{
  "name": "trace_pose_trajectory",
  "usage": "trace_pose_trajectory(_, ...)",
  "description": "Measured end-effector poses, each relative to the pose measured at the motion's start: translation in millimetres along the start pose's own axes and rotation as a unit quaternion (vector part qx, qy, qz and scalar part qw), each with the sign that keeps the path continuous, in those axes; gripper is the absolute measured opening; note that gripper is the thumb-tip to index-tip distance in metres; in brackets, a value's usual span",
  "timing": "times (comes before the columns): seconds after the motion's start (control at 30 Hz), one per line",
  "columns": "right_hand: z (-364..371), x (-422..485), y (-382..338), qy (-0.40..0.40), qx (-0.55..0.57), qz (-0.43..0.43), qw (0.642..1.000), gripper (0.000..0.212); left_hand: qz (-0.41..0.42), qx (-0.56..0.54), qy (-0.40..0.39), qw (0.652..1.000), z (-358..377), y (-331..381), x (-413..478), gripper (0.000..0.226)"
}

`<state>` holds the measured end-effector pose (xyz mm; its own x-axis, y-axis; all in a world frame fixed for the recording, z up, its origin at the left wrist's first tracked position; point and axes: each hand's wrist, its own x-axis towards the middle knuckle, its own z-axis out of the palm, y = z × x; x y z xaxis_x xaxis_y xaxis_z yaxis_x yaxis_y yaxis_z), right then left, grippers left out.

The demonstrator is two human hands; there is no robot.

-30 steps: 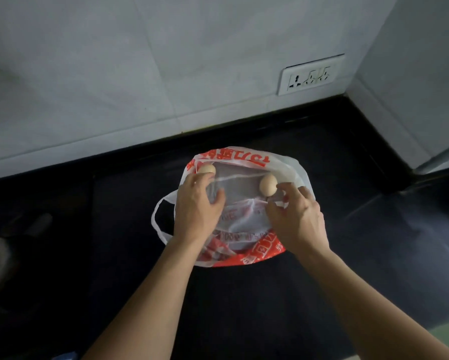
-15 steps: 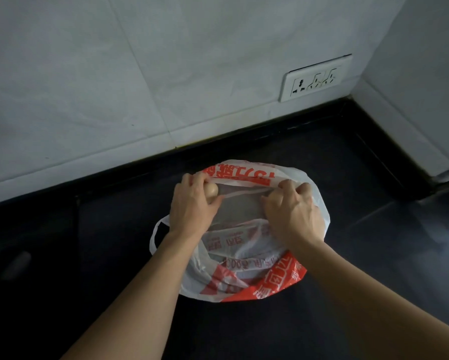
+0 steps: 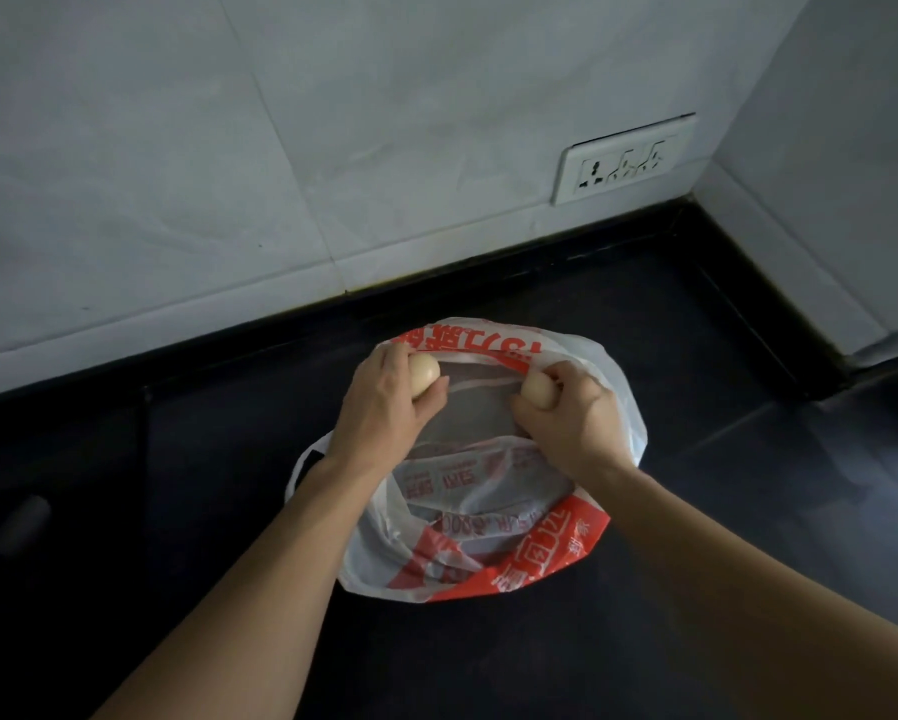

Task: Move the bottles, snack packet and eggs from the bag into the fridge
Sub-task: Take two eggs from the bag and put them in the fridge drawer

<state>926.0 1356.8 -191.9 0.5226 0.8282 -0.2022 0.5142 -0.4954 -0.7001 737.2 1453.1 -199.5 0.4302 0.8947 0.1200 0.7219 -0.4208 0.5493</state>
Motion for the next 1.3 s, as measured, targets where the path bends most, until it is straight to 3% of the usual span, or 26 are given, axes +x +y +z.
trace_pose_trajectory(0.13,-12,-19,-9,-0.002,0.172,0.028,0.985,0.006,-0.036,-0.111,-0.032,0.993,-17,31,-11,0.036)
trace_pose_trajectory(0.2,-22,-30,-14,-0.014,0.242,0.043,0.969,0.010,-0.049,-0.171,-0.046,0.983,-22,49,-21,0.030)
trace_pose_trajectory(0.37,-55,-60,-19,-0.040,0.352,0.032,0.935,0.016,-0.088,-0.282,-0.008,0.955,-28,100,-63,0.025)
trace_pose_trajectory(0.53,-95,-92,-11,-0.041,0.368,0.014,0.929,0.010,-0.174,-0.349,0.013,0.921,-35,149,-107,0.020)
trace_pose_trajectory(0.73,-156,-136,-14,-0.004,0.371,0.002,0.929,0.016,-0.182,-0.392,0.022,0.902,-48,215,-129,0.016)
trace_pose_trajectory(0.87,-186,-163,-18,0.010,0.370,-0.021,0.929,0.018,-0.183,-0.378,0.033,0.907,-65,250,-132,0.019)
trace_pose_trajectory(1.3,-187,-187,-49,0.002,0.310,-0.094,0.946,0.015,-0.172,-0.386,0.062,0.904,-104,244,-167,0.012)
